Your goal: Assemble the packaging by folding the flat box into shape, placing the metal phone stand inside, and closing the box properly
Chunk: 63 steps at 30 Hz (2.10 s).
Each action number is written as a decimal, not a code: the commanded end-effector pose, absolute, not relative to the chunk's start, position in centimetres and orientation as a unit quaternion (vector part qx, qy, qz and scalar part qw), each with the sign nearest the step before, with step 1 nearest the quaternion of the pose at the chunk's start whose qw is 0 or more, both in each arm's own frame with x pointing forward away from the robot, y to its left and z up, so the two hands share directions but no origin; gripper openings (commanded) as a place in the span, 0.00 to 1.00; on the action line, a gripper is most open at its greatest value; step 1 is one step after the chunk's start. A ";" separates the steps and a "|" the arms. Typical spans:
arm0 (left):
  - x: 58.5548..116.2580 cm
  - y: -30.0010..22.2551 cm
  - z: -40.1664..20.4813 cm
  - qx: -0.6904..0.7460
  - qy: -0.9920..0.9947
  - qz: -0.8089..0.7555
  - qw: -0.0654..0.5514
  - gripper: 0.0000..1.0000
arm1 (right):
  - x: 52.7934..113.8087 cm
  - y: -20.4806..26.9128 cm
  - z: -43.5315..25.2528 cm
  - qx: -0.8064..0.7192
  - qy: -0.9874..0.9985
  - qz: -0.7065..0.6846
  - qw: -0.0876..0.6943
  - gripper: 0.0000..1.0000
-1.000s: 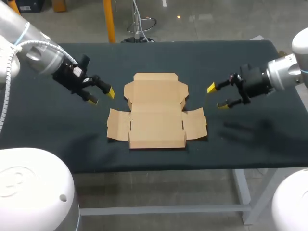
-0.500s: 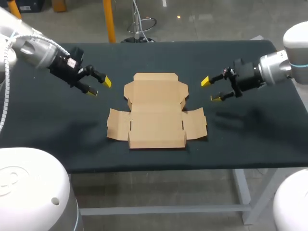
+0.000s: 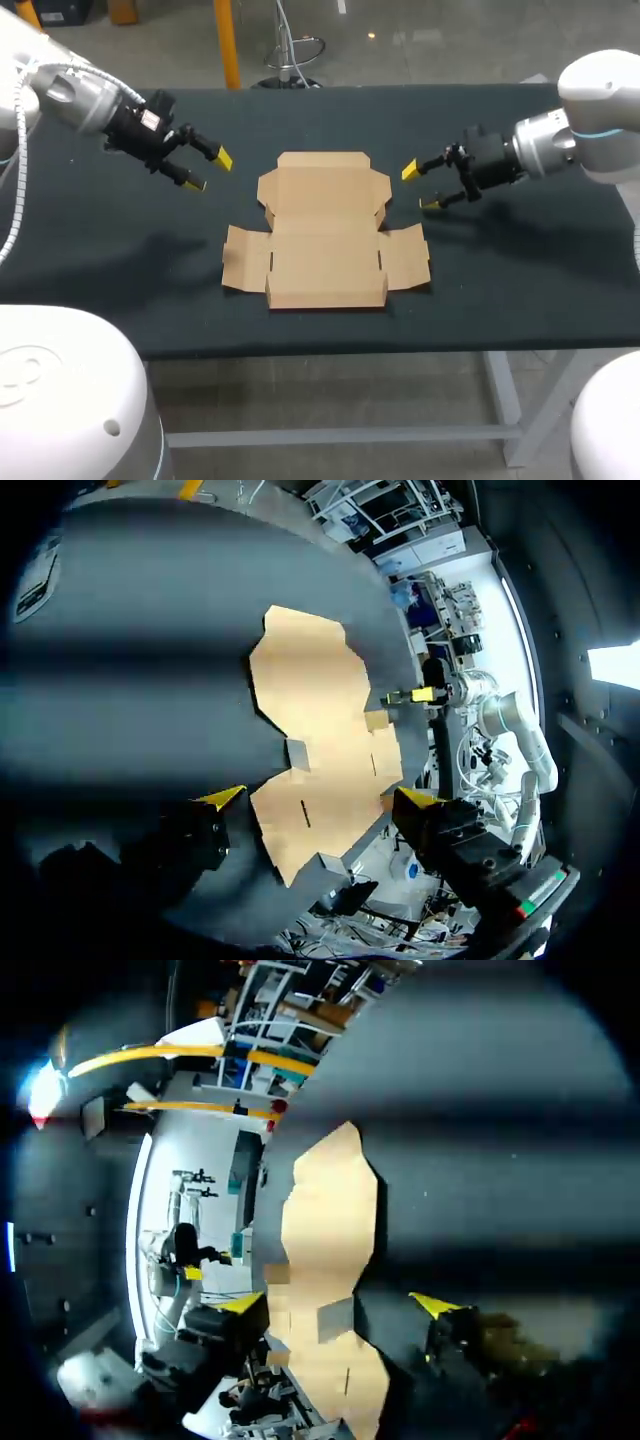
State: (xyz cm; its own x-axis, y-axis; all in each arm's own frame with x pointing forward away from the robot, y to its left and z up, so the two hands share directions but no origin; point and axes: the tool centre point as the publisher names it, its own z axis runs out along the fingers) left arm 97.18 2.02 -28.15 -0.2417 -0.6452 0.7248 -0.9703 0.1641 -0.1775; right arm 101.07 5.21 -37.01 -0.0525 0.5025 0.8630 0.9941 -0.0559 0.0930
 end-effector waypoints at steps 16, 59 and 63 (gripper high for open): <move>98.8 2.3 -28.8 0.561 -0.718 0.314 0.268 1.00 | 104.2 6.9 -39.6 -0.618 -0.623 -0.359 0.318 0.65; 98.5 4.3 -29.3 0.579 -0.699 0.326 0.265 1.00 | 106.9 11.1 -42.1 -0.604 -0.606 -0.383 0.347 0.46; 98.6 4.4 -29.4 0.579 -0.699 0.325 0.267 1.00 | 106.9 11.3 -42.3 -0.598 -0.604 -0.393 0.352 0.40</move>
State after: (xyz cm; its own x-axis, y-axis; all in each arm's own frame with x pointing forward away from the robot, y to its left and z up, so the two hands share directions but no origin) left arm 98.69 4.35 -29.41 -0.1877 -0.6354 0.7491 -0.9822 0.1184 -0.1456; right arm 106.37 11.22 -41.24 -0.0311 0.4712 0.8815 0.9980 -0.0333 0.0530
